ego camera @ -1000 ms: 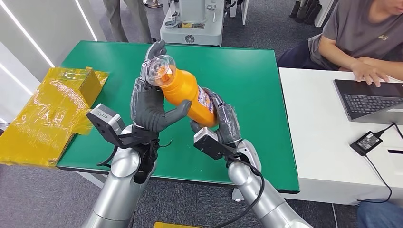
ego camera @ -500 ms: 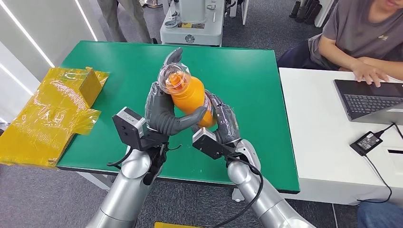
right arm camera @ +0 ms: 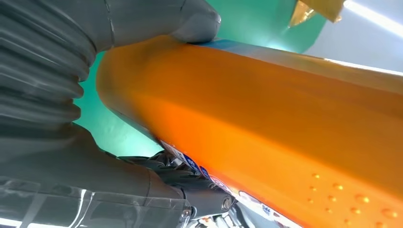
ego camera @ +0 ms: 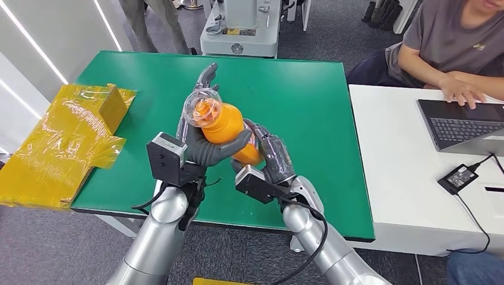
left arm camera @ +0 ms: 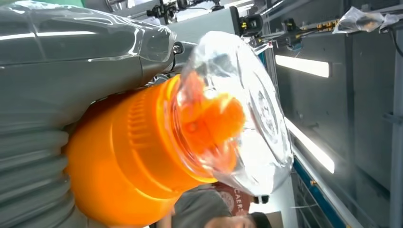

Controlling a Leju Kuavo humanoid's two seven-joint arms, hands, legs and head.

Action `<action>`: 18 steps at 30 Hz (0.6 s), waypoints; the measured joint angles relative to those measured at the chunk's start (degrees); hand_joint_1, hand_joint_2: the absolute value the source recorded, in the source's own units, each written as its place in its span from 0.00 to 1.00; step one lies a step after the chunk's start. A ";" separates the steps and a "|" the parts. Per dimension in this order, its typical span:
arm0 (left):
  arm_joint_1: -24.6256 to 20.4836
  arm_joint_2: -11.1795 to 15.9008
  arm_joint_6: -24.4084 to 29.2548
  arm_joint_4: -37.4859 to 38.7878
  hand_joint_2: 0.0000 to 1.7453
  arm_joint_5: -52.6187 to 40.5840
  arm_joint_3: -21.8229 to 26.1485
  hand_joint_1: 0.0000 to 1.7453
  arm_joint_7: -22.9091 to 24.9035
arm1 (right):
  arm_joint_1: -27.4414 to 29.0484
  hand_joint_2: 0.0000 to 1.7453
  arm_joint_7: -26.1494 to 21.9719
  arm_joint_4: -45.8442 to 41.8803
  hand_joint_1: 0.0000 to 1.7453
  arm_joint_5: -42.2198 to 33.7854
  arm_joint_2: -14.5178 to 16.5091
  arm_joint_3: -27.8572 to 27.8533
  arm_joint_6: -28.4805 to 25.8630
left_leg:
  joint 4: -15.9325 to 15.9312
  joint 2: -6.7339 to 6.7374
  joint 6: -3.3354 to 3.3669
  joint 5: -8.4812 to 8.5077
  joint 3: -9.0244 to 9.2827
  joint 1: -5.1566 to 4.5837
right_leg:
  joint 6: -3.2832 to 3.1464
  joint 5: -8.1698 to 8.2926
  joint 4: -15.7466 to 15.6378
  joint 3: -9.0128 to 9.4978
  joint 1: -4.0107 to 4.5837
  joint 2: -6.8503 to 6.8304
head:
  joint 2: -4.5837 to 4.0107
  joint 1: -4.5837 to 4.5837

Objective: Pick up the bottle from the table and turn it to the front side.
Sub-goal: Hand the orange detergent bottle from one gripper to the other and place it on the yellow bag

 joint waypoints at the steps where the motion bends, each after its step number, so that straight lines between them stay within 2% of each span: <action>1: 0.04 0.00 0.20 0.05 1.00 -0.21 0.21 0.00 -0.03 | 0.05 1.00 0.15 0.05 1.00 0.15 0.00 0.02 0.25 | 0.00 0.00 0.00 0.00 0.00 0.00 | 0.00 0.00 0.00 0.00 0.00 0.00 | 0.00 0.00; 5: 0.20 0.00 0.45 0.13 1.00 -0.49 0.98 0.00 -0.10 | 0.20 1.00 0.66 0.17 1.00 0.71 -0.01 0.03 0.85 | 0.00 0.00 0.00 0.00 0.00 0.00 | 0.00 0.00 0.00 0.00 0.00 0.00 | 0.00 -0.01; 6: 0.22 0.00 0.47 0.13 1.00 -0.49 1.09 0.04 -0.14 | 0.21 1.00 0.81 0.19 1.00 0.85 -0.01 0.04 1.00 | 0.00 0.00 0.00 0.00 0.00 0.00 | 0.00 0.00 0.00 0.00 0.00 0.00 | 0.00 -0.01; 9: 0.26 0.00 0.47 0.13 1.00 -0.49 1.43 0.78 -0.25 | 0.23 1.00 1.24 0.25 1.00 1.17 -0.01 0.04 1.48 | 0.00 0.00 0.00 0.00 0.00 0.00 | 0.00 0.00 0.00 0.00 0.00 0.01 | 0.00 0.00; 10: 0.29 0.00 0.47 0.13 1.00 -0.49 1.56 0.99 -0.31 | 0.25 1.00 1.33 0.27 1.00 1.25 -0.01 0.04 1.56 | 0.00 0.00 0.00 0.00 0.00 0.00 | 0.00 0.00 0.00 0.00 0.00 0.01 | 0.00 0.00; 18: 0.73 -0.04 -0.45 0.12 1.00 -0.55 1.93 1.00 -0.80 | 0.60 1.00 1.73 0.34 1.00 1.53 -0.01 -0.04 1.35 | 0.00 0.00 0.00 0.00 0.00 0.00 | 0.00 0.00 0.00 0.00 0.00 0.00 | 0.00 0.00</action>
